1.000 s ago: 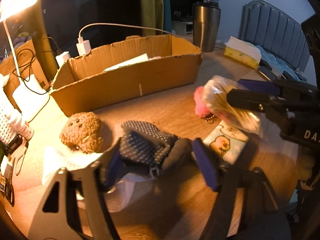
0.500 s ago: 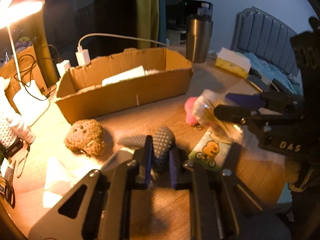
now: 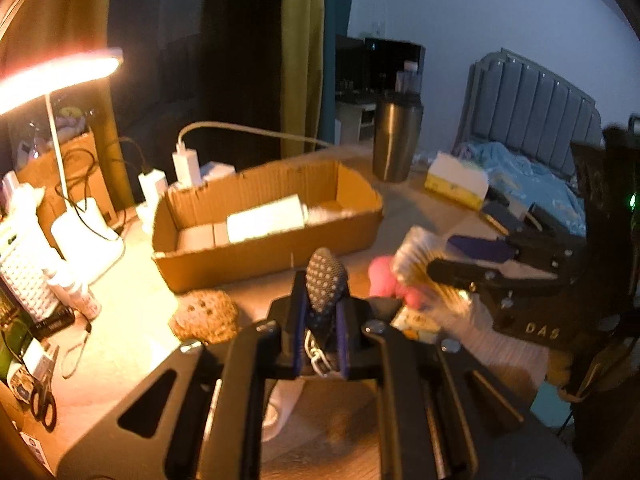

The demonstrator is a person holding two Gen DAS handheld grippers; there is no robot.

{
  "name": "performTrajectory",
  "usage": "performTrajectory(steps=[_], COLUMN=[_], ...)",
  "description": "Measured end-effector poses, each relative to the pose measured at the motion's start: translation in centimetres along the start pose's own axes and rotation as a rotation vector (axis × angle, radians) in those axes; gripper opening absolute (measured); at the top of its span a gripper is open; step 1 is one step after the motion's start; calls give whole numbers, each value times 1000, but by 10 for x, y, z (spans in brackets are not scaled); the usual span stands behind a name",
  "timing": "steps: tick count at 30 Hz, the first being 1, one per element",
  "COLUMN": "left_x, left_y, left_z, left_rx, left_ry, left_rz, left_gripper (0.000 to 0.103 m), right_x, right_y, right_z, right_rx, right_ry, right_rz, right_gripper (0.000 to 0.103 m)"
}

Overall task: Organize soft objects
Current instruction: 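Grasp the grey dotted glove with the left gripper and lift it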

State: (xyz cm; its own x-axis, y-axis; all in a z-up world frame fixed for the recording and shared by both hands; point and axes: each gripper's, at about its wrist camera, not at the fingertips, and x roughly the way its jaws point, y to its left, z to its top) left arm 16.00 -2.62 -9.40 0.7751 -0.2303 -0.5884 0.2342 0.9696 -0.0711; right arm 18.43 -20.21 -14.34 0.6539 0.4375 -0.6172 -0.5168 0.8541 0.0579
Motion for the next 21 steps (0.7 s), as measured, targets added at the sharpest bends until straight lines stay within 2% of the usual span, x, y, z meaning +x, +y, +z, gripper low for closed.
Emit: performTrajectory(steps=[9, 16, 18, 20, 21], left_x=[-25, -33, -35, -38, -38], left_y=[10, 17, 19, 22, 22], left_z=[22, 26, 27, 26, 26], left_rx=[-5, -7, -11, -20, -24], left_ry=[-68, -88, -93, -98, -99], left_rz=[-4, 15, 21, 23, 24], left_gripper=[12, 12, 12, 12, 12], right_x=[-17, -9, 1, 9, 12], right_y=[1, 1, 0, -2, -3], right_z=[10, 5, 2, -3, -5], right_rx=[-3, 0, 1, 15, 21], right_ry=[-44, -15, 22, 40, 46], right_rz=[-14, -13, -23, -37, -31], right_gripper=[35, 35, 36, 49, 62])
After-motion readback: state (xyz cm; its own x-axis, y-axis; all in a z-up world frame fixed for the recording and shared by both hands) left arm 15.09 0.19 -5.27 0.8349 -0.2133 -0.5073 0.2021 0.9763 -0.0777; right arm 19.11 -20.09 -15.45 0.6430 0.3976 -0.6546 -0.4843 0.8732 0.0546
